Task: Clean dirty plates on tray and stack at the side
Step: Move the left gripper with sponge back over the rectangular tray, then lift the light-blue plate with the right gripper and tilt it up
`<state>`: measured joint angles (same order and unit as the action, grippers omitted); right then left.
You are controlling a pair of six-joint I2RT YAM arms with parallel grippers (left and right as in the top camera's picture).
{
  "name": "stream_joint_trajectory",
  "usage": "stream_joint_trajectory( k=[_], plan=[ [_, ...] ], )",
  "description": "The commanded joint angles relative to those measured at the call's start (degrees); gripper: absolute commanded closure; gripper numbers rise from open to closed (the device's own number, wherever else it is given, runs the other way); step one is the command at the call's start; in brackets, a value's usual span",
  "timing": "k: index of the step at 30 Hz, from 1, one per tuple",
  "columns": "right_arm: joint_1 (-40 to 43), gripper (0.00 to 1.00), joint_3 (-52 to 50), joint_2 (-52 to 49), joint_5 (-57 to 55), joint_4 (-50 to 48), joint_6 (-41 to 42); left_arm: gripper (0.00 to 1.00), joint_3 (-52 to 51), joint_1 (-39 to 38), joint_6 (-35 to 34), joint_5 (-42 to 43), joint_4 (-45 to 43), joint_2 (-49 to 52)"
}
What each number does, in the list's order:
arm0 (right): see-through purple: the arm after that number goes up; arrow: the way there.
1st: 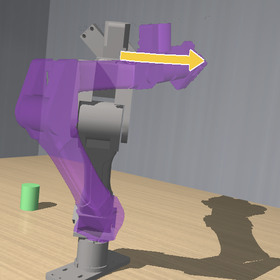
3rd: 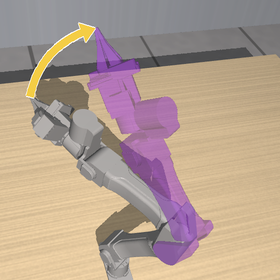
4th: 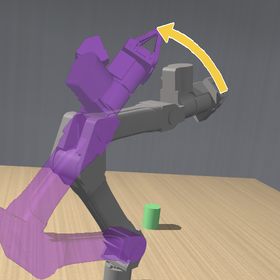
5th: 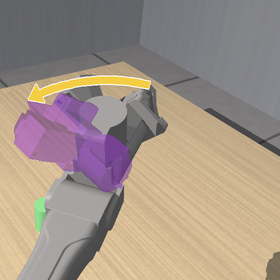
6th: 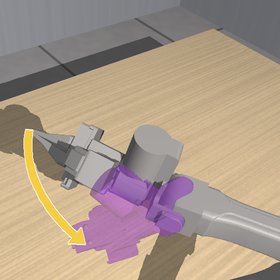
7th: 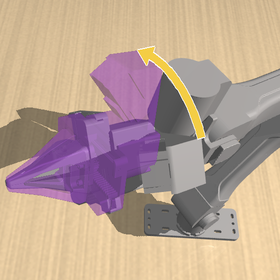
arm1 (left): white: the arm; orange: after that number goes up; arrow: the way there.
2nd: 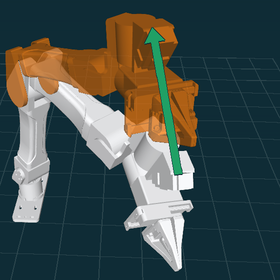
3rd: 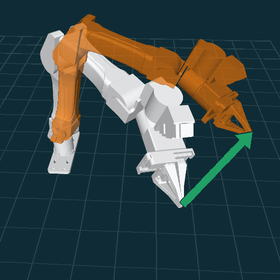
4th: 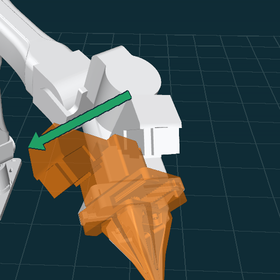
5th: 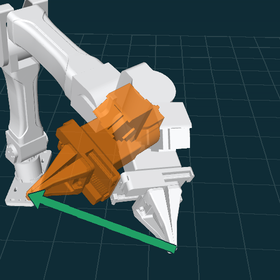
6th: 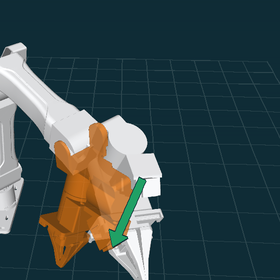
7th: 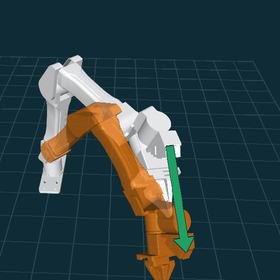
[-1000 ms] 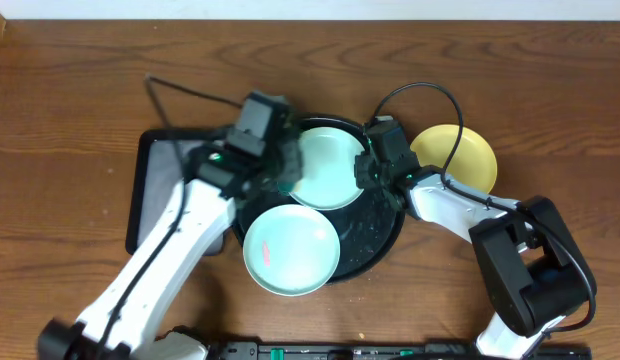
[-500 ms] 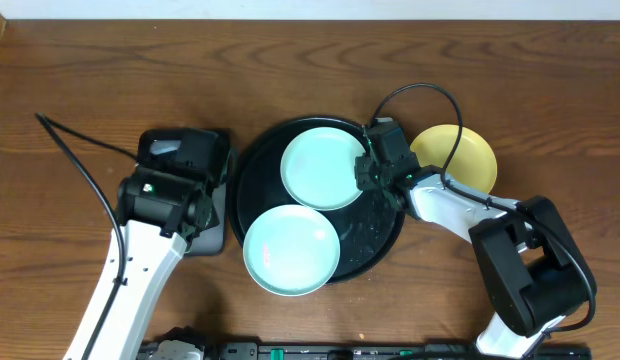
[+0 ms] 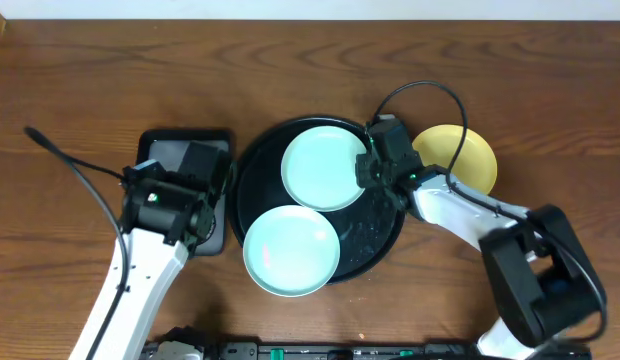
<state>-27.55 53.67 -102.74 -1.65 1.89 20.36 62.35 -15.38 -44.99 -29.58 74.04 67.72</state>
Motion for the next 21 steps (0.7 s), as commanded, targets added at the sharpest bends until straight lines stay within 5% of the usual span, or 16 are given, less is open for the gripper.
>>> stream_joint_trajectory(
  k=[1,9,21],
  plan=[
    [-0.2,0.99,0.7,7.8,-0.3,-0.5,1.1,0.93,0.1,0.3,-1.0,-3.1,-1.4,-5.7],
    [-1.7,0.99,0.7,12.3,-0.2,-3.0,8.5,0.92,0.1,0.3,-1.0,-2.6,-4.5,-14.9],
    [-12.2,0.98,0.7,4.8,-7.6,-16.5,13.8,0.92,0.1,0.2,-0.9,-1.1,-4.3,-17.9]
  ],
)
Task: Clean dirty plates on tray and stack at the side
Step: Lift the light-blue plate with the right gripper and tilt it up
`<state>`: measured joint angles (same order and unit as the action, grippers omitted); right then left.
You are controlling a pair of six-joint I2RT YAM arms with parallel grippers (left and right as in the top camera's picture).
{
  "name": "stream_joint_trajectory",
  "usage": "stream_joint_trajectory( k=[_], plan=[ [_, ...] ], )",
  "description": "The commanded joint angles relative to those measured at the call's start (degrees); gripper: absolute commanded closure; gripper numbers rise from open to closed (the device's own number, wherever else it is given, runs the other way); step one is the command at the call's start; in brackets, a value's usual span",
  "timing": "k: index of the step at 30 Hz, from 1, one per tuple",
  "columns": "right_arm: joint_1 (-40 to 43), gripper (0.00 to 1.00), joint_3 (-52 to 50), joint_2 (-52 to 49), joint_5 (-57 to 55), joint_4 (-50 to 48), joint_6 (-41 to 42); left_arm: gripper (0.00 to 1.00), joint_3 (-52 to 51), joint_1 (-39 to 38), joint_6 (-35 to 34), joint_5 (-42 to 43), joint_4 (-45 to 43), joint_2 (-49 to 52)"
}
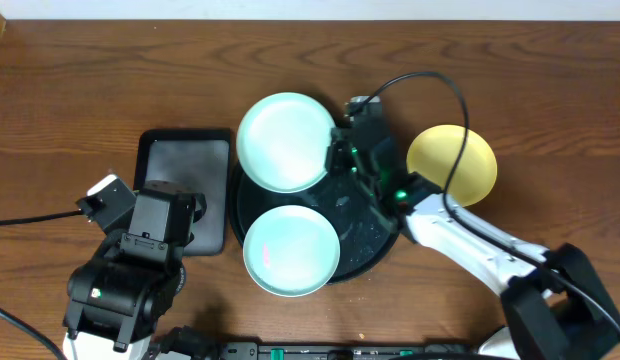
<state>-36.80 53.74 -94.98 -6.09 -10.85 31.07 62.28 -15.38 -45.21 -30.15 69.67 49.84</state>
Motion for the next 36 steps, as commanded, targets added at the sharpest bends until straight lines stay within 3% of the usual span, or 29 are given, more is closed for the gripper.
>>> stream_joint_trajectory(
  k=[1,7,16,22,29,36],
  plan=[
    [-3.5,0.98,0.7,-3.8,-3.2,-5.3,3.9,0.92,0.1,0.2,-0.7,-0.5,0.1,-0.1],
    [-7.7,0.99,3.1,-8.7,-7.1,-11.2,6.6,0.92,0.1,0.2,0.0,-0.5,0.1,-0.1],
    [-12.9,0.98,16.3,-17.4,-8.7,-10.0,3.1,0.92,0.1,0.2,0.6,-0.5,0.2,-0.1],
    [-15.9,0.99,25.4,-20.1,-12.1,-6.1,-10.9,0.92,0.1,0.2,1.2,-0.5,1.0,-0.1],
    [-18.6,0.99,27.2,-20.1,-19.2,-6.8,-28.4,0.92,0.1,0.3,1.7,-0.5,1.0,-0.1],
    [-19.9,0.99,27.2,-20.1,-19.9,-8.2,-35.9,0.92,-0.3,0.2,1.6,-0.5,1.0,0.0]
  ],
)
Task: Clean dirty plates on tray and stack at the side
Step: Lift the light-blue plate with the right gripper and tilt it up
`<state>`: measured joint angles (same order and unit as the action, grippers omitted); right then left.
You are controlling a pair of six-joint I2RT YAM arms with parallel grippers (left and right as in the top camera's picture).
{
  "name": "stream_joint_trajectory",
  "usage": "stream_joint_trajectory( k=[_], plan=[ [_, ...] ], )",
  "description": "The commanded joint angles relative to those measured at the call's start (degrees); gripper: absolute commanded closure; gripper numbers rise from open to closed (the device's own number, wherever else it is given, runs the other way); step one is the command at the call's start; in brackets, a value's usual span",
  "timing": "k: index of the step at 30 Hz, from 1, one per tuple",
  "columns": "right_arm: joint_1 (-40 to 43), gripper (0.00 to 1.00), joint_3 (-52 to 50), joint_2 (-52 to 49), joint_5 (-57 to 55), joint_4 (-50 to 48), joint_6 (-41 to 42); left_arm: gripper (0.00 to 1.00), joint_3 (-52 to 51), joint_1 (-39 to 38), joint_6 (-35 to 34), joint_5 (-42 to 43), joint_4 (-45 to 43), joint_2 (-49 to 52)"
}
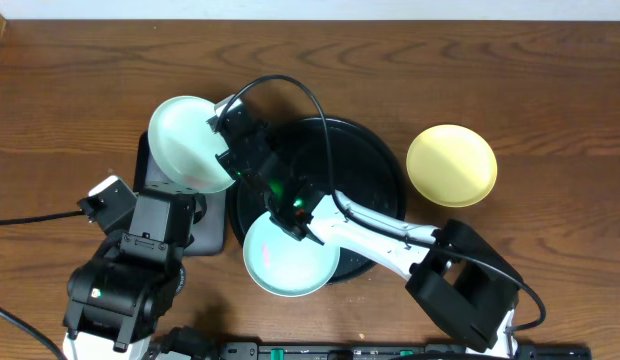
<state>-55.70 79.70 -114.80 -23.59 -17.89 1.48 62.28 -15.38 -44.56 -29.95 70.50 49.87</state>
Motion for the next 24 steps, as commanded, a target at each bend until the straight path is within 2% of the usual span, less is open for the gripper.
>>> stream_joint_trajectory(
  k=[1,19,24],
  plan=[
    [-1.2,0.99,1.2,-0.3,-3.1,-1.8,-7.0,0.92,-0.3,0.2,1.0,-0.7,0.2,0.0],
    [-4.4,0.99,1.2,-0.3,-6.6,-11.4,-34.6,0.92,-0.6,0.2,1.0,-0.7,-0.3,0.7],
    [-4.4,0.99,1.2,-0.3,-6.6,-14.6,-36.1,0.92,-0.6,0.2,1.0,-0.7,-0.3,0.7]
  ],
)
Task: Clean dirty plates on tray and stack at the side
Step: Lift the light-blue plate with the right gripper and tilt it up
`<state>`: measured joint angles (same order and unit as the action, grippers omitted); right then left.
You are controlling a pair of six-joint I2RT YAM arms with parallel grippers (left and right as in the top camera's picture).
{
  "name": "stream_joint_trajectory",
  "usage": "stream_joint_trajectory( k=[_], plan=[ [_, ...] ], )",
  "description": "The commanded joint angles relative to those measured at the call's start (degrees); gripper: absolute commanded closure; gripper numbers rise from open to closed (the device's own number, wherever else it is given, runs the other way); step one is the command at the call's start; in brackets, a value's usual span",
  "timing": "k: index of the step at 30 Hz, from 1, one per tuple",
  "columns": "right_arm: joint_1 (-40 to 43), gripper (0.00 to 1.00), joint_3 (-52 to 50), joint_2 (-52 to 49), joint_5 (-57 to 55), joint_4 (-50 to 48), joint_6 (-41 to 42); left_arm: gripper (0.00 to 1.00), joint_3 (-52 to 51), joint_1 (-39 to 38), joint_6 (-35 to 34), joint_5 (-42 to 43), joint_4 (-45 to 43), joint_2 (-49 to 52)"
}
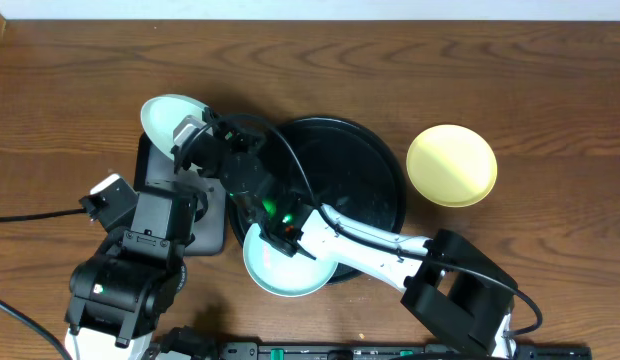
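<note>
My right gripper [197, 141] reaches across to the left and is shut on the rim of a mint-green plate [162, 117]. It holds the plate steeply tilted over the far end of a small black rectangular tray [155, 168]. A second mint-green plate [278, 272] lies on the front left of the round black tray [365, 180], partly under the right arm. A yellow plate [451, 165] rests on the table to the right. The left arm [135, 265] is raised near the camera and hides its own fingers.
The right arm [360, 240] stretches diagonally over the round tray's front. A black cable [30, 215] runs across the table at the left. Brown wooden table [70, 70] all around.
The held mint plate has shifted a little further left and back over the small black tray and is tilted more steeply. The left arm has not moved.
My right gripper was first at the right rim of the back mint plate on the round tray, with the left arm low over the small tray. Then the plate was held over the tray's back left, and the left arm stood raised. Later the plate hung tilted over the small tray, as now.
</note>
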<state>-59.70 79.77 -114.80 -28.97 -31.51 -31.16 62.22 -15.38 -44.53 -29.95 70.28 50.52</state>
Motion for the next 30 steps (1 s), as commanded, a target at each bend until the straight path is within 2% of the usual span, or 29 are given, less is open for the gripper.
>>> stream_joint_trajectory(
  k=[1,19,26,30],
  plan=[
    [-0.5,0.99,1.2,-0.3,-1.2,-1.0,-3.5,0.92,-0.5,0.2,1.0,-0.7,0.0,0.0],
    [-0.8,0.99,1.2,-0.3,-1.2,-1.0,-5.1,0.92,-0.5,0.2,1.0,-0.5,0.2,0.0],
    [-0.8,0.99,1.2,-0.3,-1.2,-1.4,-13.0,0.92,-0.5,0.2,1.0,-0.5,0.2,0.0],
    [-0.8,0.99,1.2,-0.3,-1.2,-1.4,-14.8,0.92,-0.5,0.2,1.0,-0.5,0.2,0.0]
  ],
)
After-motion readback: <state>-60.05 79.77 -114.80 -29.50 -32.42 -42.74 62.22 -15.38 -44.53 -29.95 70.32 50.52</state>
